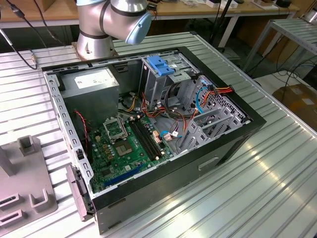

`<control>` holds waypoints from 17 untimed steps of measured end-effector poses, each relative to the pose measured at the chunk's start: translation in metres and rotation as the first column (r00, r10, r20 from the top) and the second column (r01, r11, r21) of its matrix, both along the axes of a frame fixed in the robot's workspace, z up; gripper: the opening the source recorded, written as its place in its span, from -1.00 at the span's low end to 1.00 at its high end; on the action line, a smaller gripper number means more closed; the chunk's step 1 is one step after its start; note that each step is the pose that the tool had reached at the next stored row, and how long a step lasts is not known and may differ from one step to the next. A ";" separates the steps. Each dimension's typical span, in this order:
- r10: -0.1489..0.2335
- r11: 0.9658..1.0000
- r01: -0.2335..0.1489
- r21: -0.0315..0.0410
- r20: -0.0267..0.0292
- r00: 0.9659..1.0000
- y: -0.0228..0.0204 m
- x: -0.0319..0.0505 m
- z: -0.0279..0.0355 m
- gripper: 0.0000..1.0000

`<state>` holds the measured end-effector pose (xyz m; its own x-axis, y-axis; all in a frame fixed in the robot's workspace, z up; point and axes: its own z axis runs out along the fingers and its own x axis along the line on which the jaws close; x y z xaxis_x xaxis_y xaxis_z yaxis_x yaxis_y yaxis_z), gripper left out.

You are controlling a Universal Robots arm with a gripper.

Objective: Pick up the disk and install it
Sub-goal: 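Reach for the disk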

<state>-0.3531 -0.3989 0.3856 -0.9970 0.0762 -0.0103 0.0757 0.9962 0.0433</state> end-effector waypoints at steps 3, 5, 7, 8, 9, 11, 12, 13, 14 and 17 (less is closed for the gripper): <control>0.000 1.000 0.000 0.000 0.000 1.000 0.0000 -0.0024 0.0000 -0.80; 0.000 1.000 0.000 0.000 0.000 1.000 0.0000 -0.0043 -0.0002 -0.80; 0.000 1.000 0.000 0.000 0.000 1.000 0.0000 -0.0057 -0.0002 -0.80; 0.000 1.000 0.000 0.000 0.000 1.000 0.0000 -0.0064 -0.0002 -0.80; 0.000 1.000 0.000 0.000 0.000 1.000 0.0000 -0.0072 -0.0003 -0.80; 0.000 1.000 0.000 0.000 0.000 1.000 0.0000 -0.0093 -0.0003 -0.80; 0.000 1.000 0.000 0.000 0.000 1.000 0.0000 -0.0100 -0.0004 -0.80; 0.000 1.000 0.000 0.000 0.000 1.000 0.0000 -0.0121 -0.0005 -0.80; 0.000 1.000 0.000 0.000 0.000 1.000 0.0000 -0.0132 -0.0005 -0.80; 0.000 1.000 0.000 0.000 0.000 1.000 0.0000 -0.0166 -0.0007 -0.80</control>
